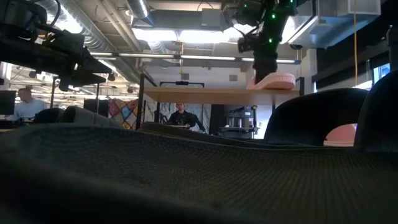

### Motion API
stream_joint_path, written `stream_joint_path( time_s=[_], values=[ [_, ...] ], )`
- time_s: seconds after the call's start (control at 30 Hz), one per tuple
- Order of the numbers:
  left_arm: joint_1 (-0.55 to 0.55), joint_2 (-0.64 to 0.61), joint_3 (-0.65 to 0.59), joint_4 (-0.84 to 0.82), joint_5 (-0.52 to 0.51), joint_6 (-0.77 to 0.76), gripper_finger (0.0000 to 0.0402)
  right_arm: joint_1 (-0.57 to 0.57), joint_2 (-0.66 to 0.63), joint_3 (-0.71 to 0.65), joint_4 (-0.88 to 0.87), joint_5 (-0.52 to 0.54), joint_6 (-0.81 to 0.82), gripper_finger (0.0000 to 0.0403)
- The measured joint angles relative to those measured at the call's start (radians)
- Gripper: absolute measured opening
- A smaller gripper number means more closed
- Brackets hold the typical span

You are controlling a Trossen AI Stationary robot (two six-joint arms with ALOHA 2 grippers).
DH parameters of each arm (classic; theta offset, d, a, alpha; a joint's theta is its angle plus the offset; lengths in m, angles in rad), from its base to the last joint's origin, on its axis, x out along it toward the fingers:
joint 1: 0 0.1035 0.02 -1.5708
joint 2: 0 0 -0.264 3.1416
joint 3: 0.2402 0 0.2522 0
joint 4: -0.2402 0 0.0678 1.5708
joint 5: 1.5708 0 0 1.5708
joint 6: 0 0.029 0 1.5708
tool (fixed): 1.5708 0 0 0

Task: Pick and place slides into the shelf
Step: Put the pink slide on the shelf

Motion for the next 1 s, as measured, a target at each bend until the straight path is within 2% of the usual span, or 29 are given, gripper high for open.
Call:
stream_joint_path(
  time_s=[0.27,0.47,0.53,0.73,1.0],
  values=[
    [0.0,0.0,0.0,0.0,0.0,0.0,0.023,0.0,0.0,0.173,-0.278,-0.119,0.086,0.0243],
    [0.0,0.0,0.0,0.0,0.0,0.0,0.023,0.011,0.0,0.31,-0.449,-0.37,0.131,0.0243],
    [0.0,0.0,0.0,0.0,0.0,0.0,0.023,0.035,0.0,0.333,-0.475,-0.416,0.131,0.0243],
    [0.0,0.0,0.0,0.0,0.0,0.0,0.023,0.167,0.0,0.342,-0.599,-0.435,0.135,0.0243],
    [0.0,0.0,0.0,0.0,0.0,0.0,0.023,0.357,-0.062,0.206,-0.561,-0.436,0.226,0.0243]
  ],
)
